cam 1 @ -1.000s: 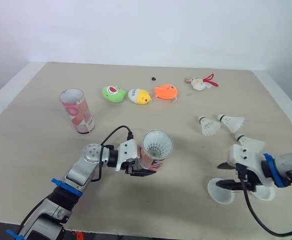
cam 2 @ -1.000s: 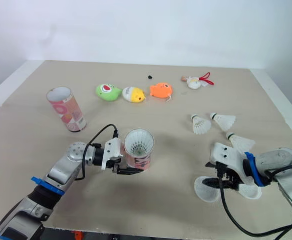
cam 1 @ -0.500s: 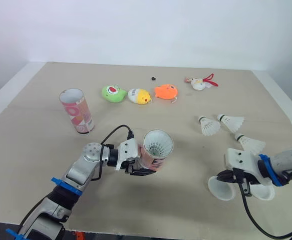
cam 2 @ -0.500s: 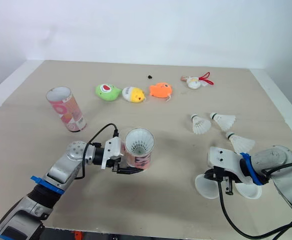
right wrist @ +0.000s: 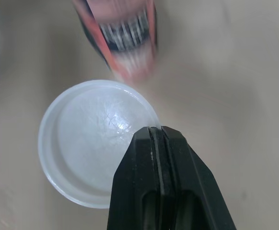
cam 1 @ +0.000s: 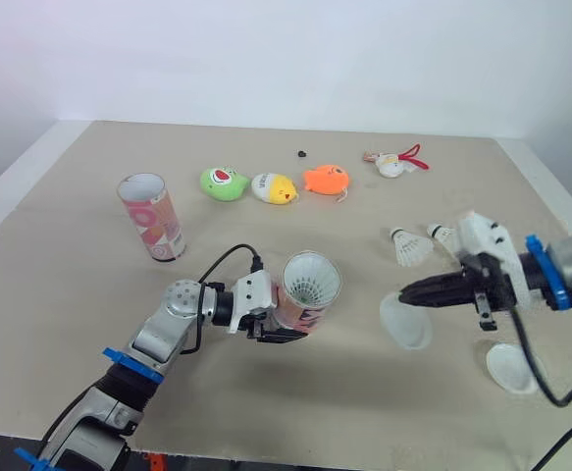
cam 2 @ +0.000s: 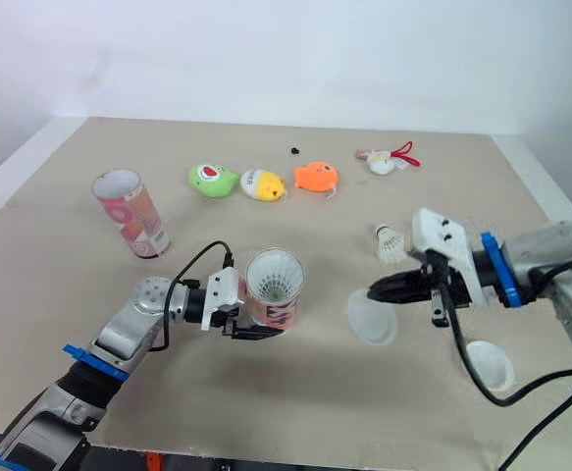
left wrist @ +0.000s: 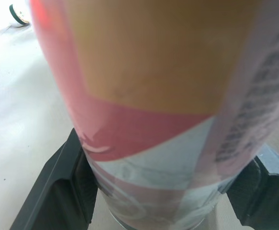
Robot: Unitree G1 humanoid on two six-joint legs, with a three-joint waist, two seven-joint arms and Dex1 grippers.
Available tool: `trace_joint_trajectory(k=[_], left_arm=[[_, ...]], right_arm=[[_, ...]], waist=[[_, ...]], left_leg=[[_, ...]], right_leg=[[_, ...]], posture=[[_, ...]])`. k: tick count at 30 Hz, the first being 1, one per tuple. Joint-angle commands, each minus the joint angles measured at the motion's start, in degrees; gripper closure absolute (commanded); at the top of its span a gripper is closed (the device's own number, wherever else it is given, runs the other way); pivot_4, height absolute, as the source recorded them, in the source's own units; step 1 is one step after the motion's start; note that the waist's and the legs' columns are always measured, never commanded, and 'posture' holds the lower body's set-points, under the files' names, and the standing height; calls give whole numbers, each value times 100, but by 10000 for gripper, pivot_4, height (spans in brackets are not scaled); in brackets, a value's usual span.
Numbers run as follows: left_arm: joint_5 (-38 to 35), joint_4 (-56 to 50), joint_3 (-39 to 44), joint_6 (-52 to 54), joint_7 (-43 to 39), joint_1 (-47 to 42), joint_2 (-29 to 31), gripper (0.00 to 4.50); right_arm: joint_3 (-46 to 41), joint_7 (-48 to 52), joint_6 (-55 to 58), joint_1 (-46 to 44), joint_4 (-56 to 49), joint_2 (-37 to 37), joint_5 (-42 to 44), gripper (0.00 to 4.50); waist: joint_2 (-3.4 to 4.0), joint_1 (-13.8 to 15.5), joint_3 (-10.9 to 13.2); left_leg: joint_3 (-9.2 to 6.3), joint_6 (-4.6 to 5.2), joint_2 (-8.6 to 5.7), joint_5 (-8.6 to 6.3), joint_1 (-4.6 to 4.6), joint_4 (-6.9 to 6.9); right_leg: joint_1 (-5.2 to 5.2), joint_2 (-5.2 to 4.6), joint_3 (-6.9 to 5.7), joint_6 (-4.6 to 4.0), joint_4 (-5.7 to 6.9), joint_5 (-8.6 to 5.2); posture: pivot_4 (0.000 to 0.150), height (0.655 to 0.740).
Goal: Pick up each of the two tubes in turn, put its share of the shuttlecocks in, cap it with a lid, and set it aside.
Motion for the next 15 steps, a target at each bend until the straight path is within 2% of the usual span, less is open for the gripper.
trace_joint_trajectory(k=[1, 4, 8, 15], left_arm=[[135, 107, -23, -12, 23, -60, 44, 15572], [178, 169, -102, 12, -86, -114, 82, 15572], [260, 227, -308, 297, -276, -168, 144, 15572], [50, 68, -406, 843, -429, -133, 98, 15572]], right_arm=[[-65, 6, 302, -577, -76, 40, 387, 44008], [351, -79, 702, -1625, -16, 419, 654, 44008], [1048, -161, 1002, -2514, -121, 830, 547, 44008], [1679, 29, 844, -3233, -154, 993, 192, 44008]], waist=[[0, 0, 0], [18, -42, 4], [9, -63, 4], [12, -63, 2]], left_leg=[[-2, 0, 0, 0, -1, 0], [11, 1, 0, 1, -2, 0], [2, 3, 6, 2, 0, -1], [-5, 4, 3, -7, -11, -14]], right_leg=[[0, 0, -2, -1, 0, 0], [-10, -3, 5, -25, 0, 17], [-9, 8, -12, -40, 0, 12], [-17, 0, -10, -15, 5, 0]], posture=[[1500, 7400], [1500, 7400], [1500, 7400], [1500, 7400]])
